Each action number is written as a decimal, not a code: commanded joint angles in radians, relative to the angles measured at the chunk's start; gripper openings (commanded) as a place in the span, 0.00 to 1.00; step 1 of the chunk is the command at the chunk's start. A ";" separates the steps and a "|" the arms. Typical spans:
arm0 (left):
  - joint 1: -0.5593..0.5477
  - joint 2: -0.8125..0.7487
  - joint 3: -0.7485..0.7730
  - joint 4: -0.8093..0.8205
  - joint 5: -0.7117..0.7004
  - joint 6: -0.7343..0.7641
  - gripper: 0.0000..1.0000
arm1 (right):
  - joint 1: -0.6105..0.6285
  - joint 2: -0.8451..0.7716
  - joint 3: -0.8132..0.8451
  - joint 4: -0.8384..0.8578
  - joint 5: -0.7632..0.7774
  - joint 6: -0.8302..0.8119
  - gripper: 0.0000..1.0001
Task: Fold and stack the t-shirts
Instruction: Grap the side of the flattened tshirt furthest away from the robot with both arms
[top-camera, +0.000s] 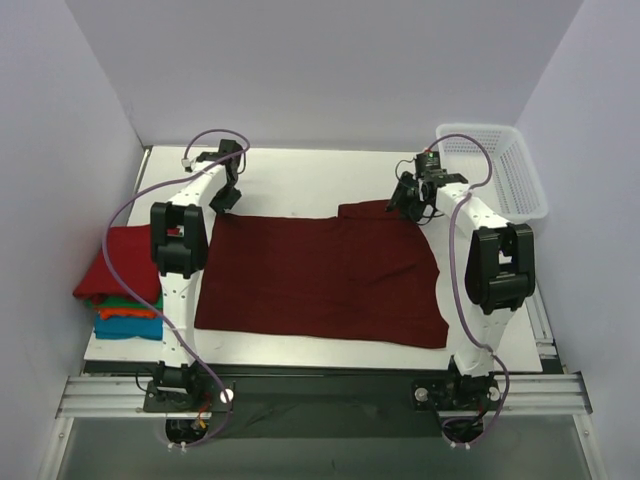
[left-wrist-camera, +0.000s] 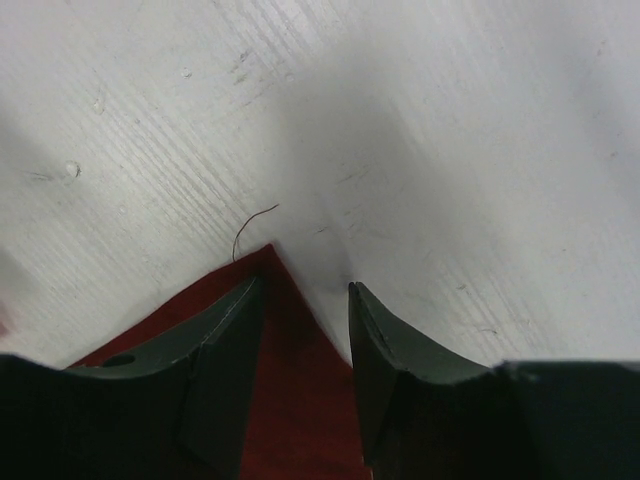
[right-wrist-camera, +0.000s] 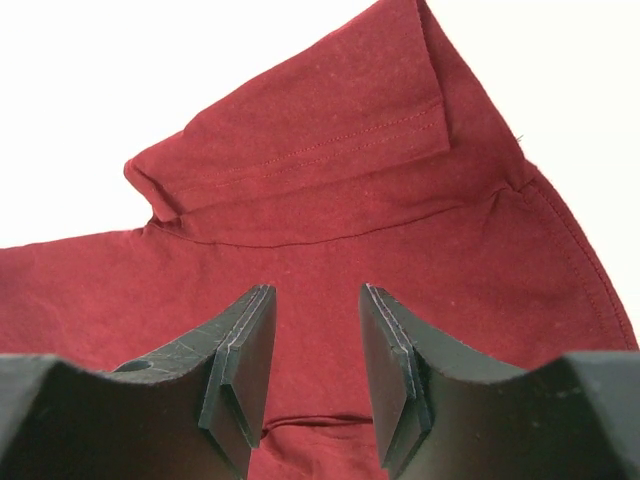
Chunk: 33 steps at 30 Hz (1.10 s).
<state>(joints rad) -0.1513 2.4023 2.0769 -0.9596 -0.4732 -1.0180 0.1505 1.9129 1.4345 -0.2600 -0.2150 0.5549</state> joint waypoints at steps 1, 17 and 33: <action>0.009 0.006 0.045 -0.031 -0.007 -0.014 0.49 | -0.015 0.023 0.046 -0.005 -0.021 -0.010 0.39; 0.015 -0.011 -0.024 0.025 0.030 0.018 0.01 | -0.077 0.138 0.115 -0.004 -0.070 0.013 0.40; 0.015 -0.097 -0.049 0.001 -0.018 0.010 0.56 | -0.089 0.120 0.089 0.027 -0.090 0.023 0.40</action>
<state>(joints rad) -0.1467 2.3692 2.0148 -0.9264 -0.4641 -0.9943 0.0612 2.0705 1.5131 -0.2367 -0.2871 0.5747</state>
